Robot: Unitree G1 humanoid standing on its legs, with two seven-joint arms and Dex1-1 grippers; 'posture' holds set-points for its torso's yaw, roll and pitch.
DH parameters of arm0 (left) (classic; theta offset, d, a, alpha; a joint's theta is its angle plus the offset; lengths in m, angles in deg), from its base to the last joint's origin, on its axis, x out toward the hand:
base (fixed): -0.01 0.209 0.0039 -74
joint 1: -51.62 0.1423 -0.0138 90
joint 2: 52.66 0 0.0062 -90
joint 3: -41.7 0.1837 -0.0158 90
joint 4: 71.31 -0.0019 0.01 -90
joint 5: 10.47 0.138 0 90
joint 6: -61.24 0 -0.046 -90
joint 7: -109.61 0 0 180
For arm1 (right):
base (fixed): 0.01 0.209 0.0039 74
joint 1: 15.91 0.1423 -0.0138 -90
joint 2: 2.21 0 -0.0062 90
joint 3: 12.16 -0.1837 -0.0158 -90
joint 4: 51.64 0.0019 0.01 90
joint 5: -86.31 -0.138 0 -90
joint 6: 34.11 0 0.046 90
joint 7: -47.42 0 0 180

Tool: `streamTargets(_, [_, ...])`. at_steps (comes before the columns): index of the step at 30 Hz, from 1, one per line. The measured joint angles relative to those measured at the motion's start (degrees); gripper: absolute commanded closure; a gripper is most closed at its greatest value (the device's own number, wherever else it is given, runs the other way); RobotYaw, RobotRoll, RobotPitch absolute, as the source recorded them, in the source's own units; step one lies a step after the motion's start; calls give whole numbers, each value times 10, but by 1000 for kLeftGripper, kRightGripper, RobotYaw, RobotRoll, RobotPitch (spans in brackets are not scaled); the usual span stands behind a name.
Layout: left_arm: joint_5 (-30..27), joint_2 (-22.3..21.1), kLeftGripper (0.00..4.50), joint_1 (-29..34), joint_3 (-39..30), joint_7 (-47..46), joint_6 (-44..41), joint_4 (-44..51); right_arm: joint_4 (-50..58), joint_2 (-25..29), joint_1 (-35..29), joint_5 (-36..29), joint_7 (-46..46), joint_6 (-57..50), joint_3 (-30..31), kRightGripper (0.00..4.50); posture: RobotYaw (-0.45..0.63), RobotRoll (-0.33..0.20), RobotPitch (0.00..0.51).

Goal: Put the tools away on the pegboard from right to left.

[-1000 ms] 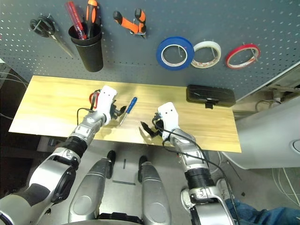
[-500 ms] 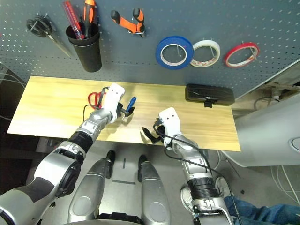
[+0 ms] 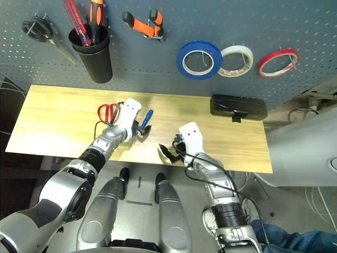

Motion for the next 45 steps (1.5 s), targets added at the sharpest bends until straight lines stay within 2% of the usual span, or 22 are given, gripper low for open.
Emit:
streamTargets(3, [1,1,20,0,0,-3,-1,-4,4,0,-1,0,2,-2,0,0,-42,0,445])
streamTargets(6, [6,1,616,0,1,-9,-5,-6,8,0,-1,-1,4,-7,0,0,-44,0,444])
streamTargets(16, [16,3,3907,0,-1,-20,-6,-13,8,-1,2,-1,5,-11,0,0,-42,0,442])
streamTargets(25, [2,4,3961,1,-14,-33,17,-14,-1,0,18,-1,5,-9,0,0,-25,0,417])
streamTargets(33, [-12,2,3961,15,-33,-64,80,9,-43,-1,58,0,5,16,0,0,8,0,386])
streamTargets(42, [-31,-3,3961,70,-38,-58,94,101,-93,-13,98,0,5,53,0,0,33,0,361])
streamTargets(45, [-32,-12,3961,120,-36,-49,86,183,-104,-14,110,0,4,66,0,0,38,0,356])
